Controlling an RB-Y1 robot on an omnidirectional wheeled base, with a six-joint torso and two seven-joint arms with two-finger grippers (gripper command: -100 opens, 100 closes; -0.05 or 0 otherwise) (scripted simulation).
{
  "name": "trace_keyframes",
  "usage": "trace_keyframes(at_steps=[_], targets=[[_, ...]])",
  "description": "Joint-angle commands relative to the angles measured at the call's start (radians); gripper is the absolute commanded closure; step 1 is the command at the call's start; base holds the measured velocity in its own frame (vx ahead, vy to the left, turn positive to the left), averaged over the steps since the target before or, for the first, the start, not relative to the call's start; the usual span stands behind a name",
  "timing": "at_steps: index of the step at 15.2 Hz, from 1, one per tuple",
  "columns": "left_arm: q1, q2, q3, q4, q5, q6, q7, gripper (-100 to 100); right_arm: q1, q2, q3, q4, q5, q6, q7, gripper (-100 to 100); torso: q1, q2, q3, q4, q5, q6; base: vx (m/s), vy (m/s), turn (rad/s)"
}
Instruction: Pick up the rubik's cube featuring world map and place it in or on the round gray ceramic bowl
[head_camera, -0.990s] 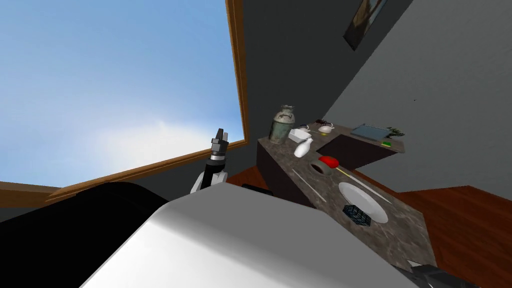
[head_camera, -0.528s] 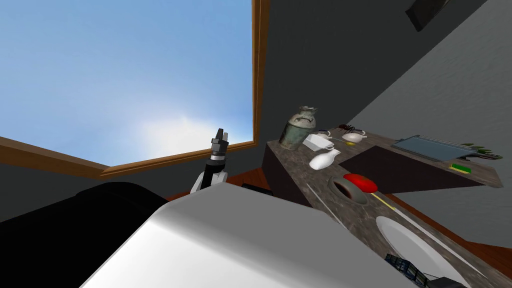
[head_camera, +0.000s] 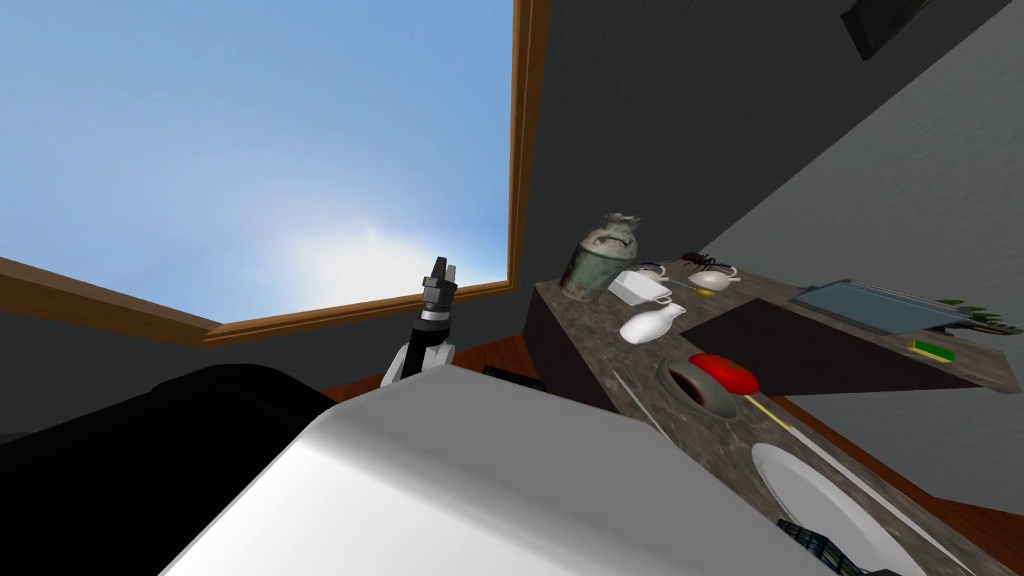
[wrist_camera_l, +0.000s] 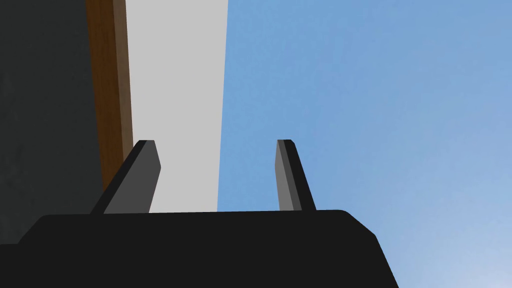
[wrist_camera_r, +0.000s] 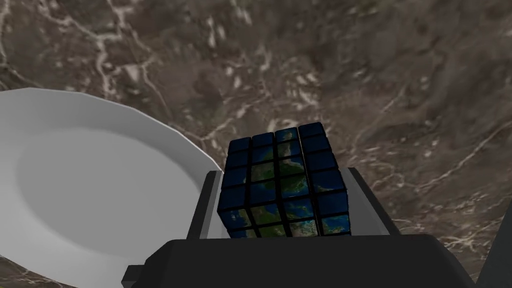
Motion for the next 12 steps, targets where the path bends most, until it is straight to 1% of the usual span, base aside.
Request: trace_keyframes(at_steps=[1,2,3,7,8,9,12], targets=[[0.0,0.0,0.0,0.0,0.0,0.0,0.0,0,0.0,0.0,0.0,0.0,0.0,0.0,0.0,100,0.0,0.0,0.0,0.0,0.0,0.0,0.0,0.0,0.0],[0.0,0.0,0.0,0.0,0.0,0.0,0.0,0,0.0,0.0,0.0,0.0,0.0,0.0,0.0,100,0.0,0.0,0.0,0.0,0.0,0.0,0.0,0.0,0.0],[0.0,0.0,0.0,0.0,0.0,0.0,0.0,0,0.001,-0.035,-0.006,-0.007,-0.006,-0.023,-0.017,100,0.0,0.0,0.0,0.0,0.0,0.0,-0.006,0.023,-0.095],[0.0,0.0,0.0,0.0,0.0,0.0,0.0,0,0.008,-0.089,-0.02,-0.017,-0.016,-0.046,-0.036,100,0.006,0.001,0.0,0.0,0.003,0.001,-0.008,0.057,-0.102],[0.0,0.0,0.0,0.0,0.0,0.0,0.0,0,0.006,-0.072,-0.015,-0.013,-0.012,-0.039,-0.03,100,0.006,0.001,0.0,0.0,0.003,0.001,-0.003,0.025,-0.02],[0.0,0.0,0.0,0.0,0.0,0.0,0.0,0,0.006,-0.108,-0.022,-0.016,-0.019,-0.061,-0.044,100,0.005,0.001,0.0,0.0,0.002,0.001,0.026,0.018,-0.026],[0.0,0.0,0.0,0.0,0.0,0.0,0.0,0,0.005,-0.157,-0.029,-0.017,-0.029,-0.091,-0.064,100,0.005,-0.005,-0.003,-0.001,0.003,-0.001,0.078,0.032,-0.028]])
